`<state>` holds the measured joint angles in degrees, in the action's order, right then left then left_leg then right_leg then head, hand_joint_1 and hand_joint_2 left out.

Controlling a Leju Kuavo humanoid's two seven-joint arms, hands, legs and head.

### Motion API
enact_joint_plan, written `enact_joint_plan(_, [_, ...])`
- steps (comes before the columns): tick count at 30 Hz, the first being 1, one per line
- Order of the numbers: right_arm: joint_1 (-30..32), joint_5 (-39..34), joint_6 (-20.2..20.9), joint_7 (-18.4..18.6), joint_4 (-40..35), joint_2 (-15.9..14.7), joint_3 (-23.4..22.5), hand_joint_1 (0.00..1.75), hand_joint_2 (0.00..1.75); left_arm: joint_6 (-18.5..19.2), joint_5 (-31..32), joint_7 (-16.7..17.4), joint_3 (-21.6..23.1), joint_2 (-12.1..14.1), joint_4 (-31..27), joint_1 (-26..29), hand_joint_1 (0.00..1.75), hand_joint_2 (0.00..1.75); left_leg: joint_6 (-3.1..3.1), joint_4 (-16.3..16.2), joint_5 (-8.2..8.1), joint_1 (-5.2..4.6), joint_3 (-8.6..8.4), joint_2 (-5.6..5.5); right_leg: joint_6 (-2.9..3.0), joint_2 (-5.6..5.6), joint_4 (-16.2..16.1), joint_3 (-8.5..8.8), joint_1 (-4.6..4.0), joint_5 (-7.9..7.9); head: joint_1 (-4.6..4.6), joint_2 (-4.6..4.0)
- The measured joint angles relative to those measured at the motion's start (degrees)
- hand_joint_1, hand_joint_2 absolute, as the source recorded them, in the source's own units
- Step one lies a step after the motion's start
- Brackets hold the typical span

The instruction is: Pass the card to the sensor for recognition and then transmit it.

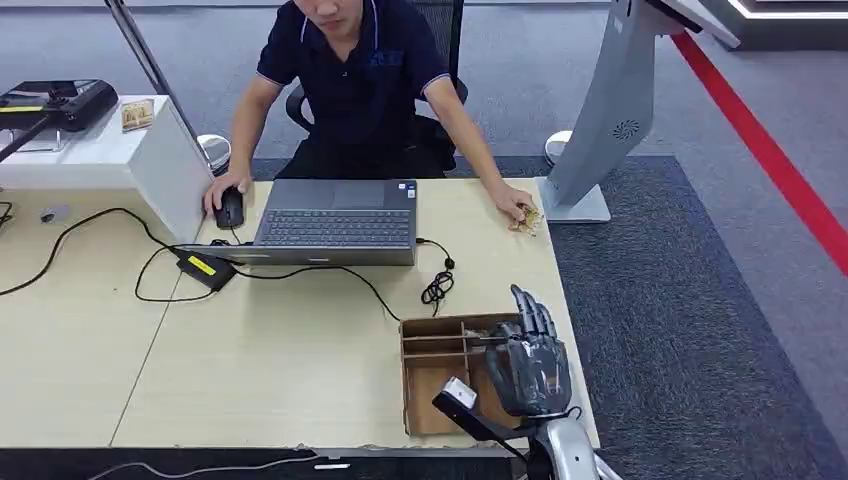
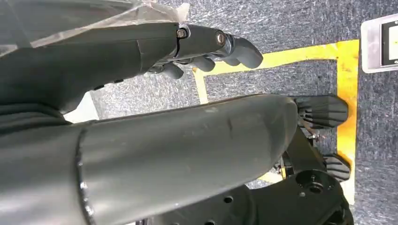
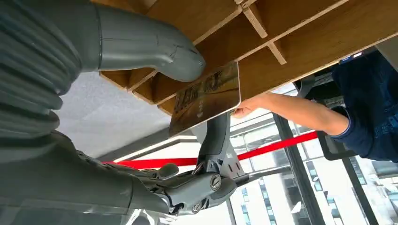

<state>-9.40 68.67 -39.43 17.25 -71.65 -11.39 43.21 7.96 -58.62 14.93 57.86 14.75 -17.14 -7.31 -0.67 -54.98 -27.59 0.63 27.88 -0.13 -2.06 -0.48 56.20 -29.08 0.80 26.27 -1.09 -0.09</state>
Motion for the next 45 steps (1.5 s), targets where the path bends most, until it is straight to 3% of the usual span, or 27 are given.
enact_joint_plan(15, [-0.08, 0.02, 0.00, -0.02, 0.00, 0.00, 0.00, 0.94, 1.75, 0.00, 0.00, 0.00, 0.00, 0.00, 0.00, 0.00, 0.00, 0.00, 0.00, 0.00, 0.00, 0.00, 0.00, 0.00, 0.00, 0.00, 0.00, 0.00, 0.00, 0.00, 0.00, 0.00])
enact_joint_plan(18, [-0.09, 0.02, 0.00, -0.02, 0.00, 0.00, 0.00, 0.86, 1.75, 0.02, 0.02, -0.02, 0.00, 0.00, 0.00, 0.00, 0.00, 0.00, 0.00, 0.00, 0.00, 0.00, 0.00, 0.00, 0.00, 0.00, 0.00, 0.00, 0.00, 0.00, 0.00, 0.00])
enact_joint_plan(22, [-0.24, 0.07, 0.00, -0.39, 0.00, 0.02, 0.00, 0.96, 1.75, 0.07, 0.20, -0.02, 0.00, 0.00, 0.00, 0.00, 0.00, 0.00, 0.00, 0.00, 0.00, 0.00, 0.00, 0.00, 0.00, 0.00, 0.00, 0.00, 0.00, 0.00, 0.00, 0.00])
enact_joint_plan(32, [-0.90, 0.24, 0.00, -0.57, 0.02, 0.09, 0.00, 0.91, 1.75, 0.09, 0.44, -0.04, 0.00, 0.00, 0.00, 0.00, 0.00, 0.00, 0.00, 0.00, 0.00, 0.00, 0.00, 0.00, 0.00, 0.00, 0.00, 0.00, 0.00, 0.00, 0.00, -0.02])
enact_joint_plan(45, [-1.54, 0.74, 0.00, -0.98, 0.07, 0.11, -0.02, 0.98, 1.75, 0.39, 0.61, -0.07, 0.00, 0.00, 0.00, -0.01, 0.00, 0.00, 0.00, 0.00, 0.00, 0.00, 0.00, 0.00, 0.00, 0.00, 0.00, 0.00, 0.00, 0.00, 0.00, 0.00])
